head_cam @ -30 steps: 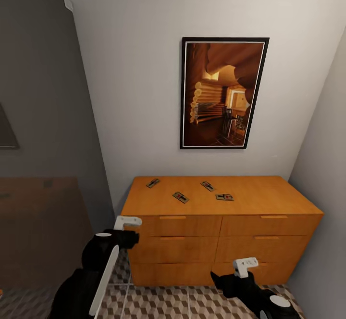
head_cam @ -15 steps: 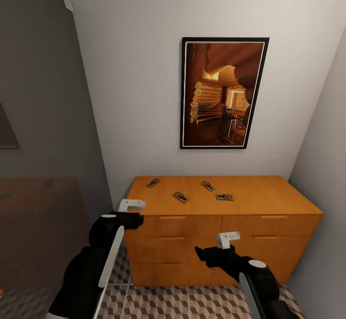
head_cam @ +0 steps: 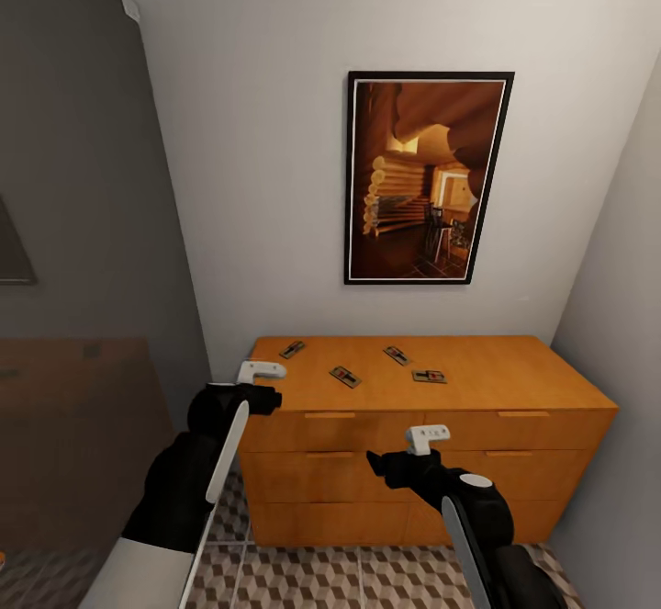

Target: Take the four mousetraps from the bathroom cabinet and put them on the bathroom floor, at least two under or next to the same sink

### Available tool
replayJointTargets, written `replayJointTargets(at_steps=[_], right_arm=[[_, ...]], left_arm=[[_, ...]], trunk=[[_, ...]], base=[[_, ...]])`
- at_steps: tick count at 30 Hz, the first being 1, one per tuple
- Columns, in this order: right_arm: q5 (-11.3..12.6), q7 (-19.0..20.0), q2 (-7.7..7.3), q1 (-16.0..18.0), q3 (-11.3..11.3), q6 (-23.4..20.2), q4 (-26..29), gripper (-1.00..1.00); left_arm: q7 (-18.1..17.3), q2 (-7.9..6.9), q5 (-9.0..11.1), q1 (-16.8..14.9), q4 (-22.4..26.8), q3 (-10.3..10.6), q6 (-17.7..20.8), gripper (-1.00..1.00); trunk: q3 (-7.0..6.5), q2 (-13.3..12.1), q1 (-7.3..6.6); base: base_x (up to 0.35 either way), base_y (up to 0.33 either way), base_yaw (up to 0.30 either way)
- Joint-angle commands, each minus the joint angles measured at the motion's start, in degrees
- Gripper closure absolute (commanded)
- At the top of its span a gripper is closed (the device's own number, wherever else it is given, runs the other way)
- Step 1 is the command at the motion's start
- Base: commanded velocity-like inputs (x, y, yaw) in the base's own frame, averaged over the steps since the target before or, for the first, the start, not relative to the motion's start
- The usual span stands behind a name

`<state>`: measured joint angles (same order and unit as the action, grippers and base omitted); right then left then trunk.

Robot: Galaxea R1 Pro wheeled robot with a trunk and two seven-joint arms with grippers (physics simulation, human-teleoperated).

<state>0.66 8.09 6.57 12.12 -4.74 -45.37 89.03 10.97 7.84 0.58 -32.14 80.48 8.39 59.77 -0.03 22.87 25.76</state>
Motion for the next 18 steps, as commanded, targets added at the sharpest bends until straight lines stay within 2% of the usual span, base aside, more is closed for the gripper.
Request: replayJointTargets(at_steps=[1,5,8,13,18], right_arm=[[0.03,-0.14,0.07,0.09,-0.18,-0.28,0.00,-1.00],[0.05,-0.63,0.23,0.47,-1.41,-0.36,0.47,-1.00],[0.18,-0.89,0.46,2.27,-2.84,-1.18,0.99,-1.00],[0.19,-1.06,0.79,4.48,-3.64,-2.85,0.95,-1.00],[0.21,-2.60,0.98,6.50,-4.10,-4.48,0.19,-1.00]], left_arm=[[0.25,0.03,0.13,-0.36,-0.20,0.05,0.23,-1.00],[0.26,0.11,0.27,-1.04,-0.65,0.05,0.23,-1.00],[0.27,0.16,0.90,-1.50,-1.00,0.04,0.23,-1.00],[0.31,0.11,1.99,-2.58,-1.46,0.04,0.23,-1.00],[0.35,0.02,2.93,-6.15,-3.87,0.05,0.23,-1.00]], trunk=[[0.03,0.05,0.02],[0.03,0.05,0.02],[0.03,0.05,0.02],[0.03,0.05,0.02],[0.03,0.05,0.02]], base=[[0.000,0.000,0.000],[0.000,0.000,0.000],[0.000,0.000,0.000],[0.000,0.000,0.000],[0.000,0.000,0.000]])
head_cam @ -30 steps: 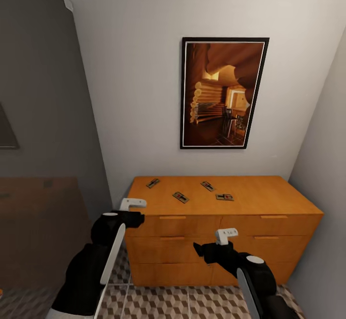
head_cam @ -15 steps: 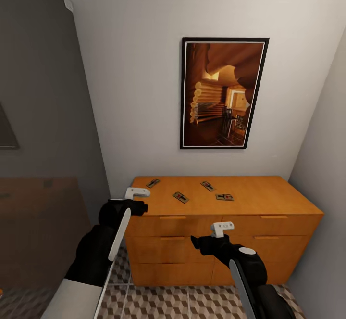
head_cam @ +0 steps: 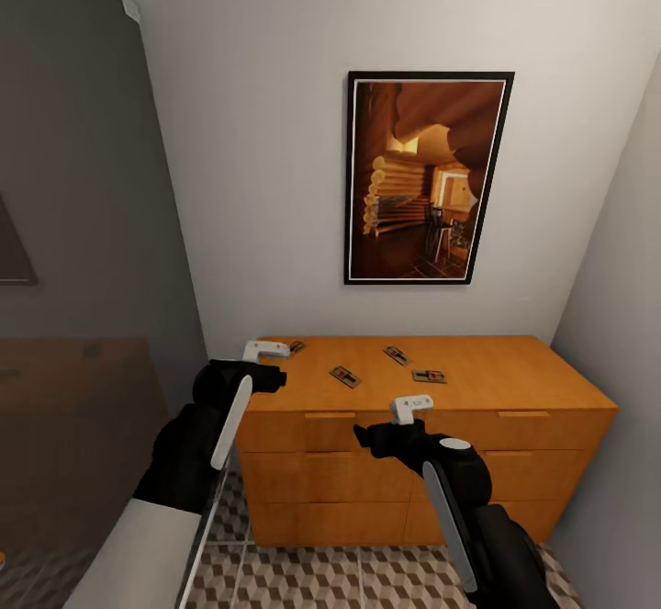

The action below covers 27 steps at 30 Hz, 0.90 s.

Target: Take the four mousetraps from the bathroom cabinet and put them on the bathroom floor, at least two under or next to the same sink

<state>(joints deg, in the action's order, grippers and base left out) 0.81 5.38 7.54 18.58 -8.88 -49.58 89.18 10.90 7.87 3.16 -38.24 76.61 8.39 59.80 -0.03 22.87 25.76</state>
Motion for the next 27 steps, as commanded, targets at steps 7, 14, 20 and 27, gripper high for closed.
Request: replayJointTargets(at_steps=[7,14,20,27], right_arm=[[0.16,-3.13,0.14,4.40,-0.14,-1.30,-1.38,-1.00],[0.23,-4.95,0.25,11.81,-0.25,-7.19,-4.88,-1.00],[0.19,-5.50,0.27,16.71,-0.24,-9.82,-7.05,-1.00],[0.17,-5.72,0.32,22.50,-0.20,-10.42,-12.38,-1.00]], left_arm=[[0.43,-0.08,0.90,-5.90,-6.63,0.05,0.20,-1.00],[0.22,-0.16,1.28,-12.38,-14.94,0.01,0.20,-1.00],[-0.12,-0.26,1.35,-16.85,-20.77,-0.27,0.20,-1.00],[-0.41,-0.35,1.71,-22.55,-29.54,-0.50,0.20,-1.00]], trunk=[[0.03,0.05,0.02],[0.03,0.05,0.02],[0.03,0.05,0.02],[0.03,0.05,0.02]], base=[[0.000,0.000,0.000],[0.000,0.000,0.000],[0.000,0.000,0.000],[0.000,0.000,0.000]])
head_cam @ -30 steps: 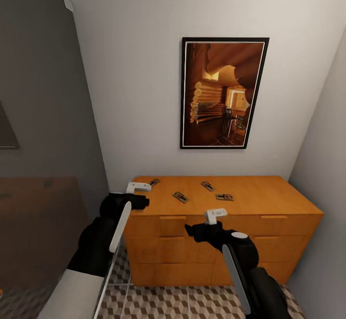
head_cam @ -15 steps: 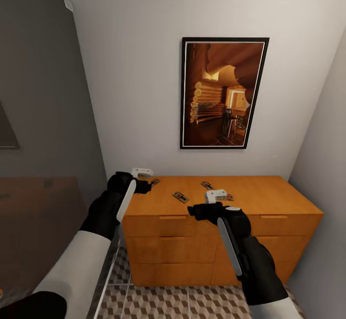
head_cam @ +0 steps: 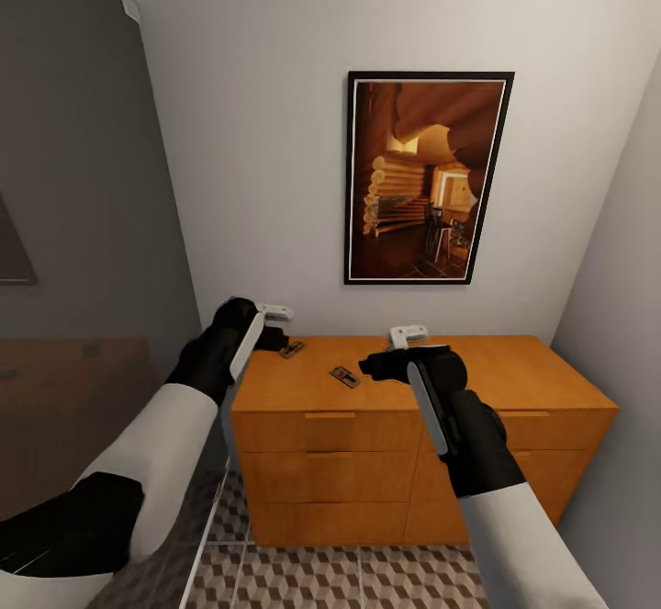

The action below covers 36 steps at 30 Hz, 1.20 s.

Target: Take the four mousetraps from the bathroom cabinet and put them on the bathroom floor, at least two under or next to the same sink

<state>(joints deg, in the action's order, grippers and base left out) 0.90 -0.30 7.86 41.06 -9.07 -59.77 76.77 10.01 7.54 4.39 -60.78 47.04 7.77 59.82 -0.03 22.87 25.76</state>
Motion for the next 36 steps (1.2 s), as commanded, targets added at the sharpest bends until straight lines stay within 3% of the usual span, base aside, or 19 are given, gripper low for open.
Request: replayJointTargets(at_steps=[1,13,23,30,36], right_arm=[[0.07,-0.05,0.01,1.26,0.00,-0.23,-1.38,-1.00],[0.06,-0.12,0.18,10.71,0.05,-0.23,-12.36,-1.00],[0.00,-0.15,0.57,20.78,0.10,-0.23,-29.07,-1.00],[0.04,-1.71,0.97,24.92,0.09,-0.23,-37.23,-1.00],[0.11,-3.80,1.35,26.28,0.10,-0.23,-41.34,-1.00]], left_arm=[[0.44,-0.03,0.66,-1.02,-1.81,0.10,0.18,-1.00],[0.50,-0.11,1.82,-8.06,-12.19,0.07,0.18,-1.00],[0.51,-0.14,2.05,-13.89,-21.54,0.00,0.18,-1.00],[0.31,-0.18,2.17,-15.43,-24.75,-0.08,0.18,-1.00],[-0.02,-0.22,2.29,-15.84,-25.17,-0.11,0.18,-1.00]], trunk=[[0.03,0.05,0.02],[0.03,0.05,0.02],[0.03,0.05,0.02],[0.03,0.05,0.02],[0.03,0.05,0.02]], base=[[0.000,0.000,0.000],[0.000,0.000,0.000],[0.000,0.000,0.000],[0.000,0.000,0.000],[0.000,0.000,0.000]])
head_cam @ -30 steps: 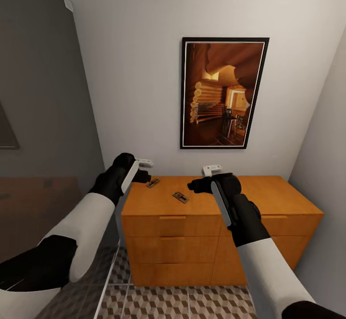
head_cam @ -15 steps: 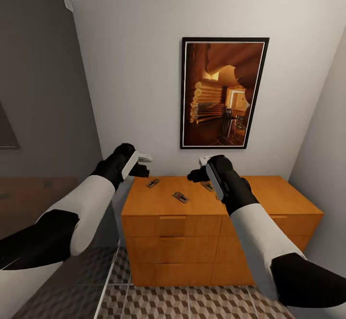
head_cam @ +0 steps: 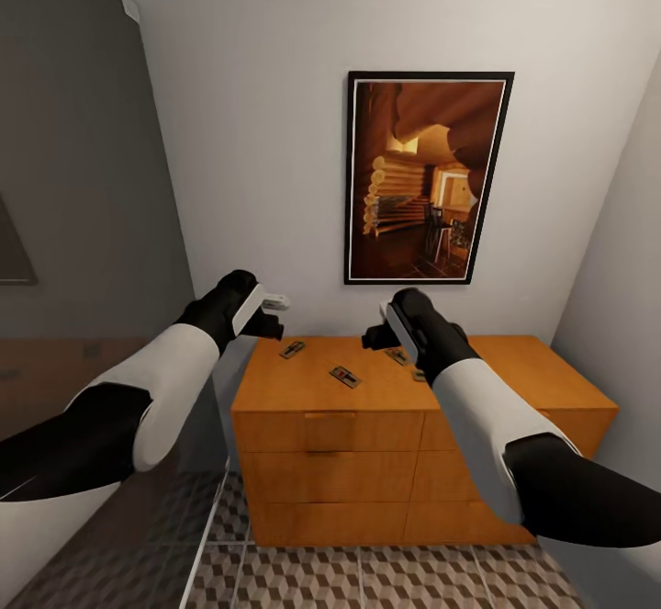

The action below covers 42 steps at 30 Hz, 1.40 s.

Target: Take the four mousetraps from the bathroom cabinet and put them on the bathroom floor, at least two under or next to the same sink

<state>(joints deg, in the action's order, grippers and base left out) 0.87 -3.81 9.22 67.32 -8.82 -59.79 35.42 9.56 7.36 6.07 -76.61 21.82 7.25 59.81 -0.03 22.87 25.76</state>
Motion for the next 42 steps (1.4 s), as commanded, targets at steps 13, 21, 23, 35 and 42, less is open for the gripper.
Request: replayJointTargets(at_steps=[13,21,23,35,42], right_arm=[[0.21,-1.87,0.34,0.87,-0.15,-0.21,-5.69,-1.00],[0.19,-2.07,0.66,0.95,-0.15,-0.21,-6.38,-1.00],[0.19,-2.09,0.68,0.95,-0.15,-0.21,-6.44,-1.00],[0.19,-2.16,0.78,1.23,-0.20,-0.21,-6.36,-1.00],[0.23,-2.17,0.78,1.94,-0.20,-0.21,-6.23,-1.00]], left_arm=[[0.22,-0.14,0.38,-0.13,8.78,0.40,0.19,-1.00],[0.20,-0.15,0.28,-0.12,16.07,0.39,0.19,-1.00],[0.20,-0.17,0.28,-0.12,17.43,0.39,0.19,-1.00],[0.19,-0.53,0.09,1.28,36.08,0.46,0.19,-1.00],[0.19,-0.57,-0.02,2.46,41.77,0.52,0.19,-1.00]], trunk=[[0.03,0.04,0.02],[0.03,0.04,0.02],[0.03,0.04,0.02],[0.03,0.04,0.02],[0.03,0.04,0.02]], base=[[0.000,0.000,0.000],[0.000,0.000,0.000],[0.000,0.000,0.000],[0.000,0.000,0.000],[0.000,0.000,0.000]])
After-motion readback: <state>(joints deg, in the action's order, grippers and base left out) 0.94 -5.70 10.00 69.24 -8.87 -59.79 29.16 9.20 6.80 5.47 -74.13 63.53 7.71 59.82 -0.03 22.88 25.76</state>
